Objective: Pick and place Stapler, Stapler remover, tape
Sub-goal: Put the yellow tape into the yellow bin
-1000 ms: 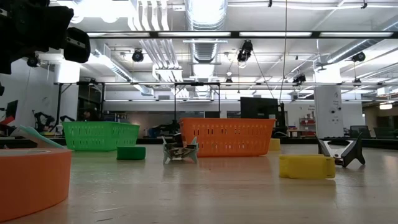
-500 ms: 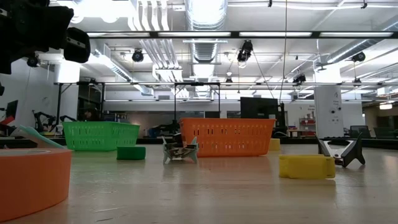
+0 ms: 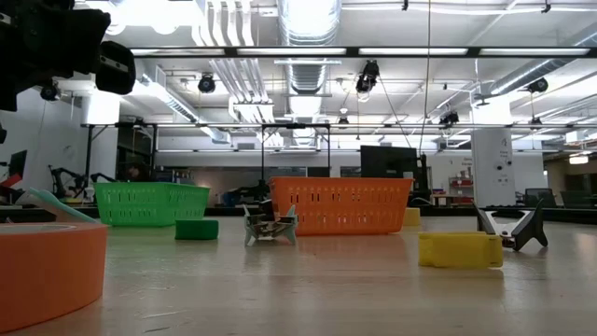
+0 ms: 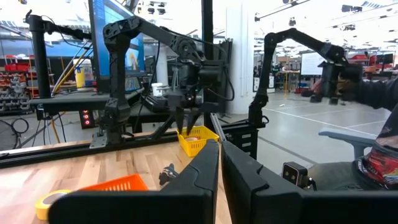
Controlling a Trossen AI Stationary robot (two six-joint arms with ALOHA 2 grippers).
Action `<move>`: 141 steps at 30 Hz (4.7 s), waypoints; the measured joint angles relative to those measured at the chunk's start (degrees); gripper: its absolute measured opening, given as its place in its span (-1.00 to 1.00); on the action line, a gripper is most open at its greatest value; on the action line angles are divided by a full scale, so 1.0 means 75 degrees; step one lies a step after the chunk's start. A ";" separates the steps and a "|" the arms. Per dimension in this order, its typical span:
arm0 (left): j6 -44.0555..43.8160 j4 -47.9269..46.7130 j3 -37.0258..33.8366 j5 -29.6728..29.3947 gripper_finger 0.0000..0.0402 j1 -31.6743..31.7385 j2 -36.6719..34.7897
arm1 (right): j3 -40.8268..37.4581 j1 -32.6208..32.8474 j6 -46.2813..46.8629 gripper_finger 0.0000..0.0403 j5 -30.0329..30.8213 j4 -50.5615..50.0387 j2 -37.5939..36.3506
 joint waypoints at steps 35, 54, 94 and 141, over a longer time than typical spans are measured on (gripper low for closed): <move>-0.0001 0.0000 0.0000 -0.0002 -0.88 0.0000 0.0002 | -0.0525 -0.7912 -0.6725 -0.21 0.0369 0.1713 -0.0839; -0.0001 0.0000 0.0000 -0.0001 -0.88 0.0000 -0.0001 | -0.1975 -0.8915 -0.6961 -0.20 -0.0114 0.4138 -0.0729; -0.0001 -0.0064 0.0000 0.0000 -0.88 0.0000 0.0019 | -0.2790 -0.8839 -0.6959 -0.66 -0.0273 0.5647 0.0009; -0.0001 -0.0076 0.0000 -0.0001 -0.88 0.0000 0.0031 | -0.2784 -0.1733 -0.0168 -0.73 -0.0050 0.2448 -0.3621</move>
